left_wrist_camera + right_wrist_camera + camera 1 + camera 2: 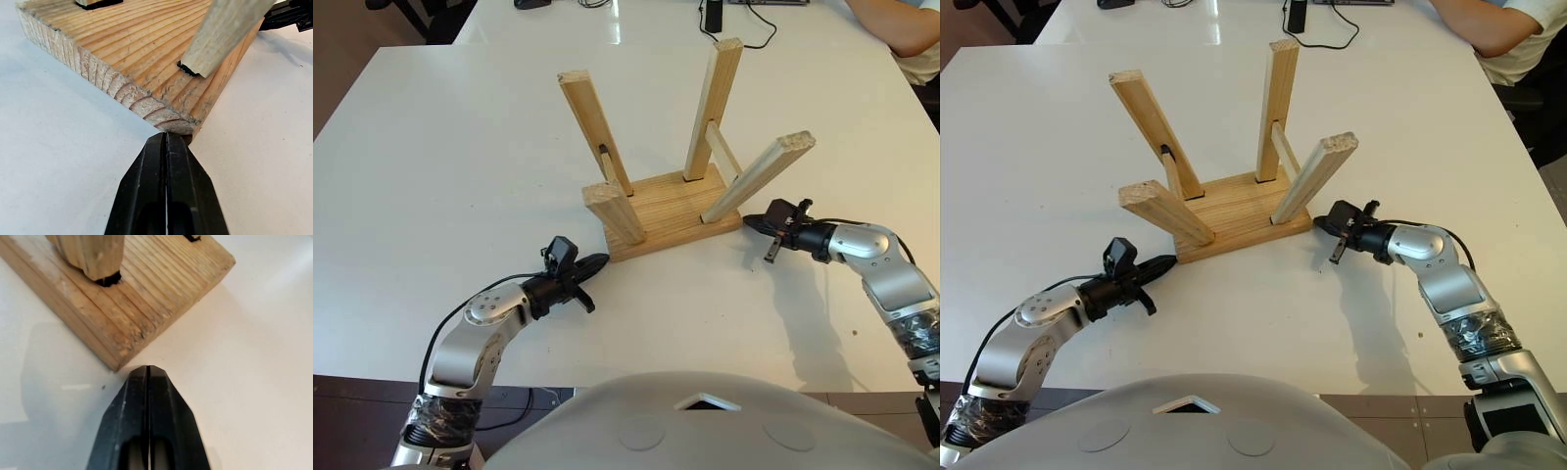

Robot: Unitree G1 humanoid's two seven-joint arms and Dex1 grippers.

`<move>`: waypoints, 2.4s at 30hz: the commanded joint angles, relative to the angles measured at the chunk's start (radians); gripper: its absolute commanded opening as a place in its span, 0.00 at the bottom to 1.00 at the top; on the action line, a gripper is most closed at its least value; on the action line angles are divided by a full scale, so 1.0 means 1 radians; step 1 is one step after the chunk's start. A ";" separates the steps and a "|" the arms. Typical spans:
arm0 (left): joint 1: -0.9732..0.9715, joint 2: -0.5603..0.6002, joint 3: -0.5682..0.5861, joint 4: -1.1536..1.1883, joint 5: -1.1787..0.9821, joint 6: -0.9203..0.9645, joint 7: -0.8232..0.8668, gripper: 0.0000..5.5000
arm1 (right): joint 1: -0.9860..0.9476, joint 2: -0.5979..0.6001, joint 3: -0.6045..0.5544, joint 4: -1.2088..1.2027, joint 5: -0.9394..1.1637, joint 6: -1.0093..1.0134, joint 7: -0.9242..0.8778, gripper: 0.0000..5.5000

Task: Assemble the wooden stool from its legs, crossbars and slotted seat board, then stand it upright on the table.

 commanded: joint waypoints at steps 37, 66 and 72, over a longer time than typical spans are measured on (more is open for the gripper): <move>-0.017 0.157 0.273 -0.488 -0.515 0.252 0.033 0.00 | 0.341 -0.151 -0.440 -0.734 0.365 0.262 0.267 0.00; 0.018 0.244 0.200 0.007 -0.072 -0.130 -0.193 0.23 | 0.170 -0.093 -0.309 -0.188 0.134 0.012 0.330 0.19; -0.149 0.226 0.057 0.229 0.124 -0.347 -0.264 0.39 | 0.040 -0.051 -0.218 -0.145 0.178 0.062 0.426 0.35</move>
